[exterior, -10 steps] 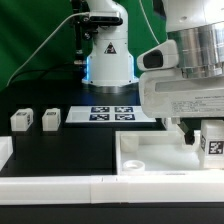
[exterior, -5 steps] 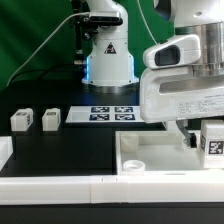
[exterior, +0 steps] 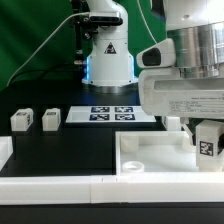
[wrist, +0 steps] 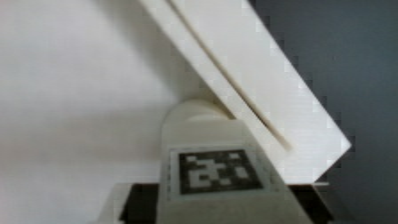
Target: Assemble one leg
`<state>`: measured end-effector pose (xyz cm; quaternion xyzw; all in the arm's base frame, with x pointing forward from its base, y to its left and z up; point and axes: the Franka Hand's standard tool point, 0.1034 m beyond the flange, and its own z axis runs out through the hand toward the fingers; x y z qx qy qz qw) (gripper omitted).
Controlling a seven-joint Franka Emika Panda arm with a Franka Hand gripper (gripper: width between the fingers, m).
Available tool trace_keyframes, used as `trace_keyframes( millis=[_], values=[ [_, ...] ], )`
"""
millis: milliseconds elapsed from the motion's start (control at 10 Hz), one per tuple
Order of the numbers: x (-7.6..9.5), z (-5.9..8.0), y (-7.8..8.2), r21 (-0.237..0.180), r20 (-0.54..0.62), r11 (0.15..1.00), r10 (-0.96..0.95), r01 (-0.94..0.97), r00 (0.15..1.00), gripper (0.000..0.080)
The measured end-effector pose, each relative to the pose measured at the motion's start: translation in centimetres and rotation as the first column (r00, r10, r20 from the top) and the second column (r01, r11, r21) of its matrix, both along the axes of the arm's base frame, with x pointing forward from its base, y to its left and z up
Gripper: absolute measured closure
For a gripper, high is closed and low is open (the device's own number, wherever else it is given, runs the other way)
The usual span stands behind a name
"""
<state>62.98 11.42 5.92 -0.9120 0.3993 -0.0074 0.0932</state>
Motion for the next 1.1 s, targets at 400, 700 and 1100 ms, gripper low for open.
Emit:
trace_keyframes(
  millis=[400,700,1100],
  values=[
    [-0.09,-0.17,0.36,0.097,-0.119,0.787,-0.598,0.609,0.792,0.0509],
    [-0.06,-0.23,0.62,0.107,-0.176,0.589,-0.781,0.801,0.599,0.0509],
    [-0.26,-0.28,0.91,0.103,-0.103,0.824,-0.549,0.557,0.830,0.0205]
  ],
)
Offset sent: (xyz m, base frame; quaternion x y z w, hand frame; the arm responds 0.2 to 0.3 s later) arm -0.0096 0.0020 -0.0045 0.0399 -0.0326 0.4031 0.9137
